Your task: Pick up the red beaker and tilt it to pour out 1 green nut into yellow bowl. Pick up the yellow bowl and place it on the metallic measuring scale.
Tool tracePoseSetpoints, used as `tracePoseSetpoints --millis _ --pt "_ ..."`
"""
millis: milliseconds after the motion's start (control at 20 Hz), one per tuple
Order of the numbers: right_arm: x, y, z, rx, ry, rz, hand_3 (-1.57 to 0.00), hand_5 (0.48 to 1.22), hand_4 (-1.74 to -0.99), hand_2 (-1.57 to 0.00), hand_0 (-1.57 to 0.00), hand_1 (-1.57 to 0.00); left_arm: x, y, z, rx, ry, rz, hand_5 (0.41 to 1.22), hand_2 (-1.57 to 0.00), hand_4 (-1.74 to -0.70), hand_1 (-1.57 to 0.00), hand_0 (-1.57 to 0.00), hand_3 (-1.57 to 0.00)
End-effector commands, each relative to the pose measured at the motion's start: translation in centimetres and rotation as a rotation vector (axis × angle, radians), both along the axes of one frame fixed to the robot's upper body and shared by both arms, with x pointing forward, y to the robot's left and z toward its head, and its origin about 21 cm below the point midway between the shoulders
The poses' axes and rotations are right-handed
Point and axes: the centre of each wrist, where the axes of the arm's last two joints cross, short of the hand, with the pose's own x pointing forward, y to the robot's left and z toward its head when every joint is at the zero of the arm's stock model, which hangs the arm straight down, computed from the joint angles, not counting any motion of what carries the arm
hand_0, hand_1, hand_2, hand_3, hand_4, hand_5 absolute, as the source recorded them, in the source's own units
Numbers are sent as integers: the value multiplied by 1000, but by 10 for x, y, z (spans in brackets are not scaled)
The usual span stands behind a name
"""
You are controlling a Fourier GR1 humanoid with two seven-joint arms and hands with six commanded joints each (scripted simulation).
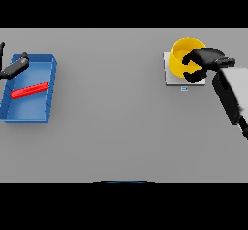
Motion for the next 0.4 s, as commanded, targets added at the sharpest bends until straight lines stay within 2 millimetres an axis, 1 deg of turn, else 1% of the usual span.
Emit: tracePoseSetpoints --millis 0,50,100,150,300,350 --pt "1 -1 2 -6 -1 10 -541 780 -1385 -390 -255 -226 1 -1 1 -3 1 4 739 1 -810 1 1 1" --pt "0 -3 2 -6 2 21 -507 766 -1372 -336 -204 -181 1 1 1 -3 4 10 737 1 -811 1 1 1" --pt "2 -1 1 -13 8 32 -475 755 -1356 -288 -163 -144 0 2 2 2 3 10 736 1 -812 1 1 1" --pt "3 1 0 -20 14 37 -442 746 -1346 -244 -130 -115 -1 -1 0 1 -2 -3 736 1 -809 1 1 1" --pt "2 0 -3 -33 31 40 -365 735 -1316 -142 -66 -59 0 1 -1 -12 3 9 734 1 -820 1 1 1" --pt "4 1 -1 -42 28 37 -348 733 -1308 -115 -53 -47 0 1 1 -7 -4 3 734 1 -821 1 1 1"
